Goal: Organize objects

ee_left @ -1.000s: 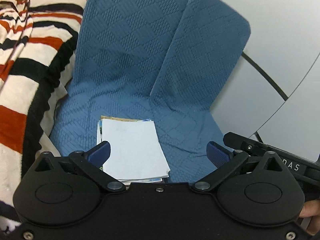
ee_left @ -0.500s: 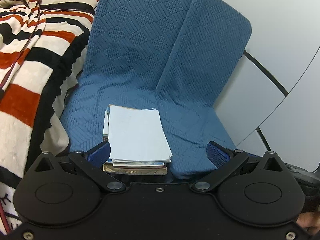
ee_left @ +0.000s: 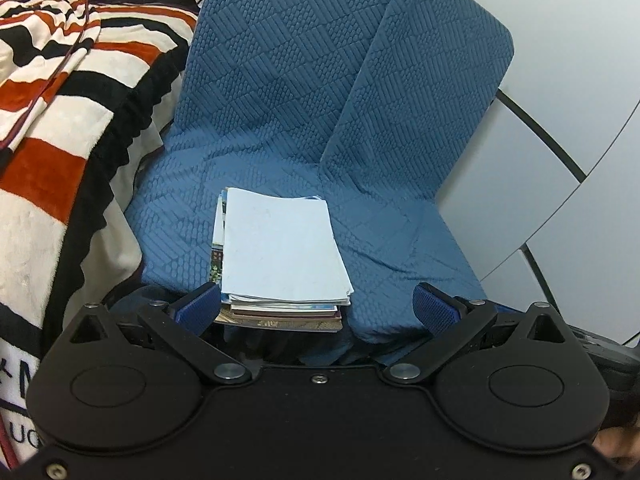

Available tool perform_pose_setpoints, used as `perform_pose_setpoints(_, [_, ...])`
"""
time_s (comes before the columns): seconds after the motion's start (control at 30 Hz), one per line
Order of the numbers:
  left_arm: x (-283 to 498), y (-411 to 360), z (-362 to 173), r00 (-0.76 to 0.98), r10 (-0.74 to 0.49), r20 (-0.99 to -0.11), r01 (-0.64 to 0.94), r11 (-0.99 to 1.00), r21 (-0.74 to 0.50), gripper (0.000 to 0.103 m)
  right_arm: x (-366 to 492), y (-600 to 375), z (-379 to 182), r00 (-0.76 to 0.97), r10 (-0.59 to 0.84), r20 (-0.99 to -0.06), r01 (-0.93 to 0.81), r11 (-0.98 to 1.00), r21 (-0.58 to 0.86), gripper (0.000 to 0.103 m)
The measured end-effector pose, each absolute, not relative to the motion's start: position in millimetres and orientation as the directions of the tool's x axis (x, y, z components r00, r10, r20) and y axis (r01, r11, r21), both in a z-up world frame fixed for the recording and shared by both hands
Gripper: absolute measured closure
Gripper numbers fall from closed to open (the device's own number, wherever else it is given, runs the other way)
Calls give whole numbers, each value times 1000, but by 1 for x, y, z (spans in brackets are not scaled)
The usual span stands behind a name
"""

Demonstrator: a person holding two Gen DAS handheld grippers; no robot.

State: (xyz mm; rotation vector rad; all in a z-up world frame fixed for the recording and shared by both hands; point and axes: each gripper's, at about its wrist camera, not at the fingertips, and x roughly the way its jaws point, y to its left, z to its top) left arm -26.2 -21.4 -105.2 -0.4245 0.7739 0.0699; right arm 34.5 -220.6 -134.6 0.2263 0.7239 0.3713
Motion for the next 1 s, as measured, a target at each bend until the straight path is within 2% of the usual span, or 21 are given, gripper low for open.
perform_pose_setpoints(0.03, [-26,-21,-105,717,-89,-692,-217,914,-342,1,35,-221,-135,692,403,-599,-247,912,328,24])
perform_pose_setpoints(0.07, [-26,-21,-105,715,-88,-693,-219,914,-342,1,36,-221,-136,697,396,-597,-240,914,326,14])
perform_pose_setpoints(1.0, [-26,-18,-104,714,-82,-695,-226,913,-339,1,42,-217,-139,679,388,-624,-234,919,317,14])
